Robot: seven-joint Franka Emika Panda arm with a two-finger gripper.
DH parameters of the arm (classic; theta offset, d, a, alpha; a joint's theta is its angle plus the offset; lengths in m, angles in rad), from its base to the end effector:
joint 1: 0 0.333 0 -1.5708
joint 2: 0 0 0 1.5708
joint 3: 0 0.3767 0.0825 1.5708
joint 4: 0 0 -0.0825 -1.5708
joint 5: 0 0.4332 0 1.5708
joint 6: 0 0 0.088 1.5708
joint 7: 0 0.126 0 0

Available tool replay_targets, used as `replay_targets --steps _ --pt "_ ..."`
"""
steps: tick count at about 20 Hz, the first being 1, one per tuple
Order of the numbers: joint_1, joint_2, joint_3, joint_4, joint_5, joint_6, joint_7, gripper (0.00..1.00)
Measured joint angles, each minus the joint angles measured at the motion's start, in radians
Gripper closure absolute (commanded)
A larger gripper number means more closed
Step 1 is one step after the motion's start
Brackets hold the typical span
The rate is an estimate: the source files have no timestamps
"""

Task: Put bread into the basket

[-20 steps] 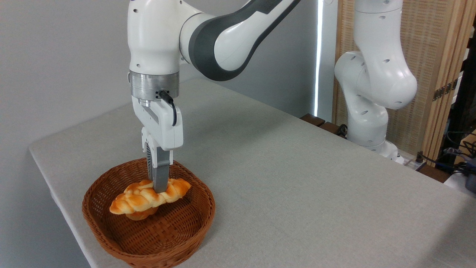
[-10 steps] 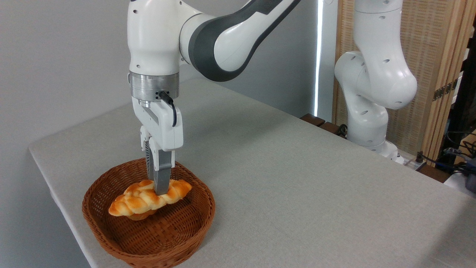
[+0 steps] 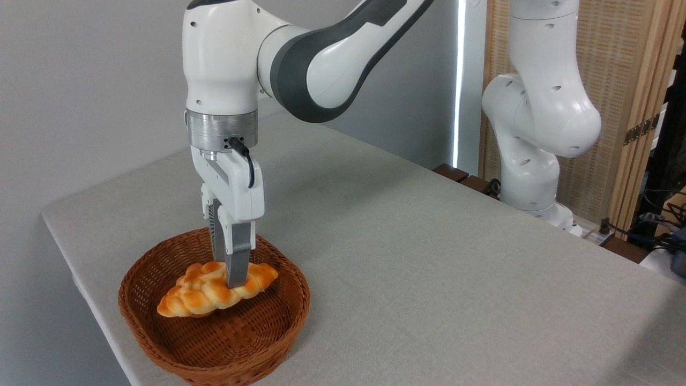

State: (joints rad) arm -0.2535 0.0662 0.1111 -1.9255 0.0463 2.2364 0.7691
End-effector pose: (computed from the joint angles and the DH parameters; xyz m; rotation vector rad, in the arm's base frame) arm 0.6457 -0.0919 0.5011 -2.6801 1.3559 -0.3299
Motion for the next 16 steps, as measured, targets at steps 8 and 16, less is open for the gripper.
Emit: replay_targets --steps 8,16 --pt "0.000 0.000 0.000 0.002 -0.003 0.000 -0.004 0.14" --pt "-0.005 -0.019 -0.001 0.010 -0.034 -0.002 -0.082 0.00"
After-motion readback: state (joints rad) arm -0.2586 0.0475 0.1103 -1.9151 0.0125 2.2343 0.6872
